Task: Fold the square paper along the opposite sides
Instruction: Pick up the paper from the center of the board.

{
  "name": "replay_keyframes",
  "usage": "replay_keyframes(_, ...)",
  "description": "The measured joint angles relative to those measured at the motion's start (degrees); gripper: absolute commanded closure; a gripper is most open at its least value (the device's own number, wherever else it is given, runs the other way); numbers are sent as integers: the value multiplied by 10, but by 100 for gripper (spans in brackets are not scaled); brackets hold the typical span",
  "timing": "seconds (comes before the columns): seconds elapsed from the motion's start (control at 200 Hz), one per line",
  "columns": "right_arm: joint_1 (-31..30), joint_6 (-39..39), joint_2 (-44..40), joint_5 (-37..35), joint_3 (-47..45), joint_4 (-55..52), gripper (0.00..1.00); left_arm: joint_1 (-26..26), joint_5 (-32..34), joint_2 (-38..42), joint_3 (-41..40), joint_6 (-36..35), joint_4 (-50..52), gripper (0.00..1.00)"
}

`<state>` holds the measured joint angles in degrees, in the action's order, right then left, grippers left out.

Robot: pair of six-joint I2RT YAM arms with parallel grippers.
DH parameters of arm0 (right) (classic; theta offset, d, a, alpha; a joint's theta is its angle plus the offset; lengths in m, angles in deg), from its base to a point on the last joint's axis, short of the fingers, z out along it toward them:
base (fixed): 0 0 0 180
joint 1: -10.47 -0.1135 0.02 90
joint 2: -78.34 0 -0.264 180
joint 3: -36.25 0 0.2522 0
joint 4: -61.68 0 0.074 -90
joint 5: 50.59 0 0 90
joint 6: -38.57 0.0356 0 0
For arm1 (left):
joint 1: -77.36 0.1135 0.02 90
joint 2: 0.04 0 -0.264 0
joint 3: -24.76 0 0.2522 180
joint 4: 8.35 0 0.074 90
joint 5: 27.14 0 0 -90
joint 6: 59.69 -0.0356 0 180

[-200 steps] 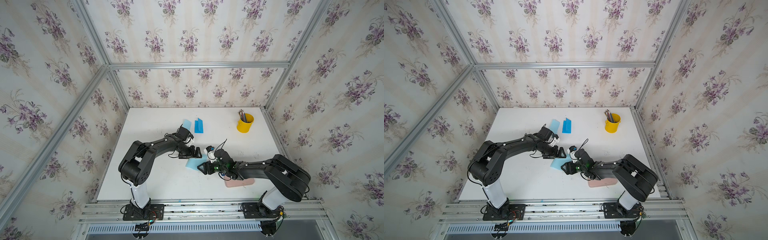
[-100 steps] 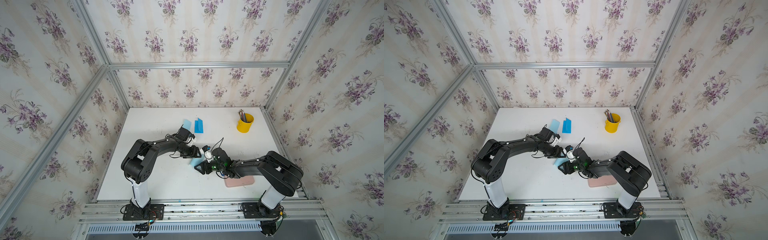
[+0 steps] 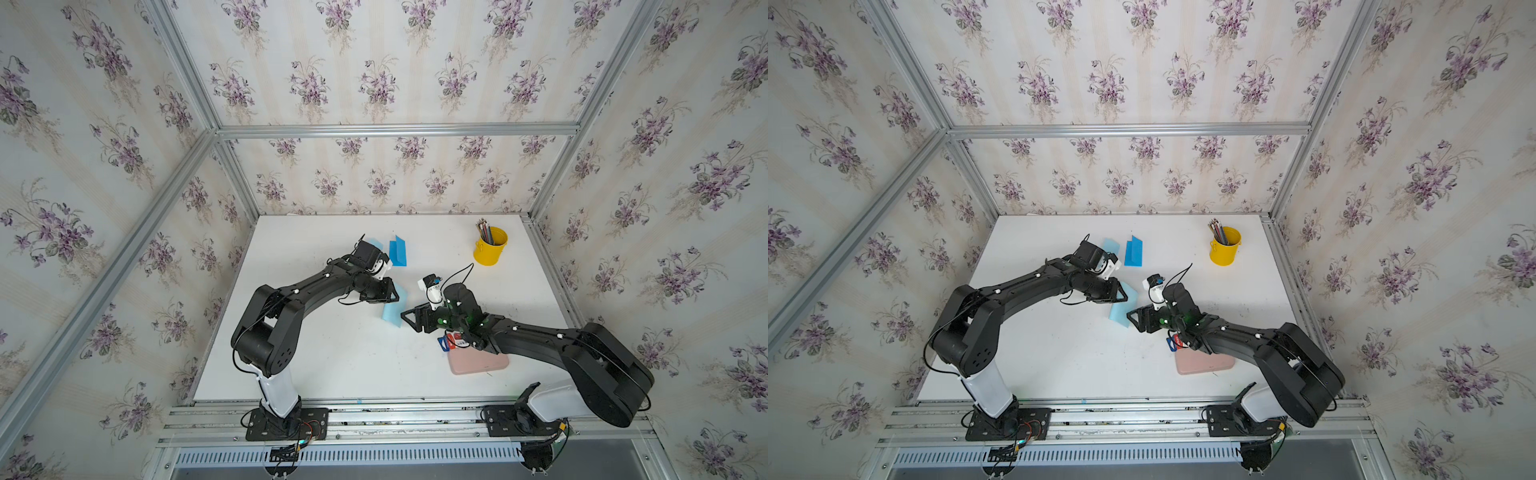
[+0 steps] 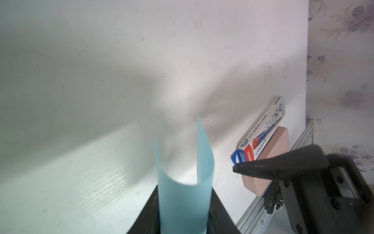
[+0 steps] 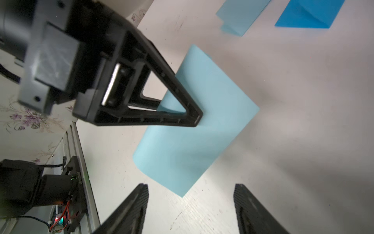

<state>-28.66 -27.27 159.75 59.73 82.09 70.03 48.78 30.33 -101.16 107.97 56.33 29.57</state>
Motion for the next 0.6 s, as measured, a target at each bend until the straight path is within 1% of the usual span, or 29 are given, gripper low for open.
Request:
replay_keyframes(0.12,40,50,-23,39,-2,32,29,5,-14,35,-4,16,-25,66)
replay_keyframes(0.21,67,107,-34,80,-15,94,29,9,-26,64,-16,29,-57,66)
replay_keyframes(0.315,101,180,-21,127,-19,168,31,13,-39,93,-35,49,-96,66)
replay_keyframes(0.475,107,270,29,184,-4,274,35,16,-56,124,-61,80,-163,64)
replay_keyframes(0.599,108,328,72,213,5,346,42,16,-67,135,-71,102,-200,64)
